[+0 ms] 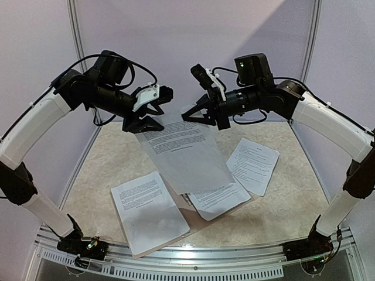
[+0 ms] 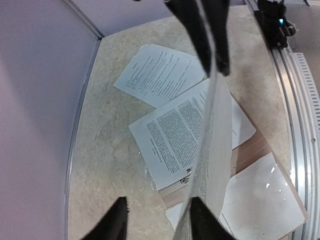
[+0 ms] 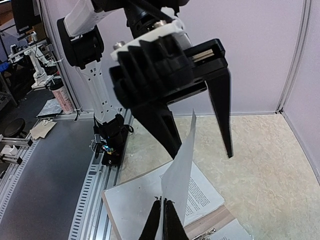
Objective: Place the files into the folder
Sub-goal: Pass from the right arm to the left, then pass from the left arm to the right, then place the file in the spring clip on the folder.
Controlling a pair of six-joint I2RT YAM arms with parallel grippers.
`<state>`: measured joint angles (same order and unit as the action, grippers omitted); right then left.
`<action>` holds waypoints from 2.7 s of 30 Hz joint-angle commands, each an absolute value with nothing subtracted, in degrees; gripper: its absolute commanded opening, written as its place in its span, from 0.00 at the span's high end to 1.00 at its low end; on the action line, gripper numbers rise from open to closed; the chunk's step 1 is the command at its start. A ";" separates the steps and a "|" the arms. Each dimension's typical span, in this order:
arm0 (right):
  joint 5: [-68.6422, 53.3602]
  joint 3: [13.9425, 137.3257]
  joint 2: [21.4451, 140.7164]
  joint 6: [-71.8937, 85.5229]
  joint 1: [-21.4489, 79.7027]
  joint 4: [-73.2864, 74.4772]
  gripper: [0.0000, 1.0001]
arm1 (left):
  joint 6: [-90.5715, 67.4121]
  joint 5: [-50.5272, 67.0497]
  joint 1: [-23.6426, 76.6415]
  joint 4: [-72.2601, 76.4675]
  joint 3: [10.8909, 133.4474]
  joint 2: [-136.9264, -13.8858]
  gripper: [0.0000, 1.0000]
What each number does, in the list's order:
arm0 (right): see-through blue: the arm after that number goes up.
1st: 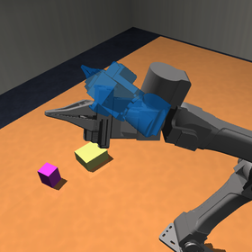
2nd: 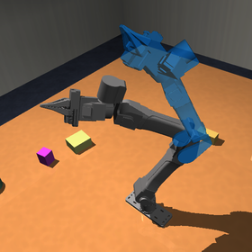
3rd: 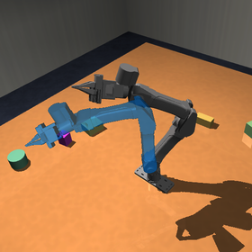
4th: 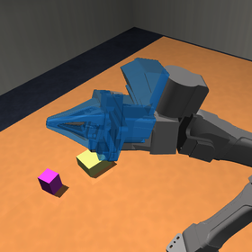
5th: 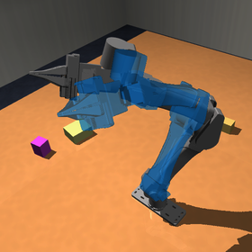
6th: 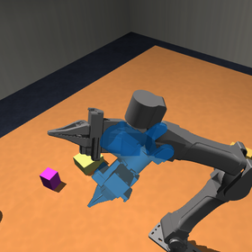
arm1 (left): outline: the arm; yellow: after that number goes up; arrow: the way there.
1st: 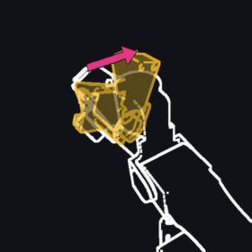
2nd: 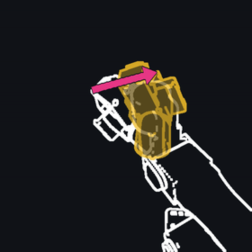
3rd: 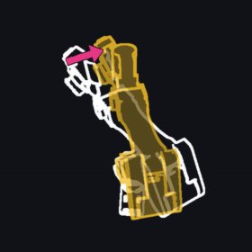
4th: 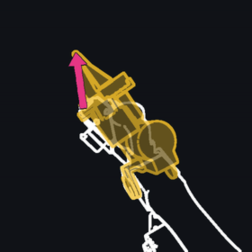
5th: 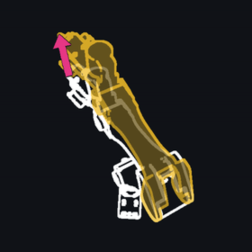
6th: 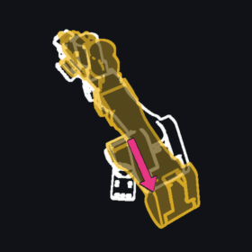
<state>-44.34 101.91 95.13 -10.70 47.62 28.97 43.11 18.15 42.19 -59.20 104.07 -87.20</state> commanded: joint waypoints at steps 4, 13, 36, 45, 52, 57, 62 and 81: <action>-40.23 98.75 91.85 -11.40 47.86 27.86 1.00 | 42.09 25.56 43.85 -62.54 103.95 -86.61 1.00; -30.83 90.12 88.83 -12.15 47.88 22.69 0.42 | 43.59 27.05 43.68 -64.56 105.88 -84.85 1.00; -26.99 95.72 95.07 -2.32 37.77 43.11 1.00 | 41.96 8.54 37.86 -59.02 95.44 -78.96 0.00; -40.29 97.31 108.59 2.37 29.51 59.37 1.00 | 38.92 -3.81 27.14 -57.03 77.80 -81.33 0.00; -40.10 99.24 118.74 -2.70 26.80 59.31 1.00 | 37.53 -11.78 25.70 -55.72 62.45 -83.24 0.00; -42.51 100.51 124.82 -4.46 26.63 58.39 1.00 | 37.39 -15.14 25.10 -53.84 53.78 -82.90 0.01; -43.94 98.52 127.69 -5.78 26.63 58.57 1.00 | 36.59 -15.52 24.80 -51.87 49.67 -82.88 0.01; -49.57 94.13 126.82 3.21 27.68 50.12 1.00 | 36.29 -14.15 24.81 -50.15 49.23 -84.46 0.01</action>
<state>-48.60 94.80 126.91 1.54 27.18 51.42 36.56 -14.44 25.47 -50.63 48.75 -84.33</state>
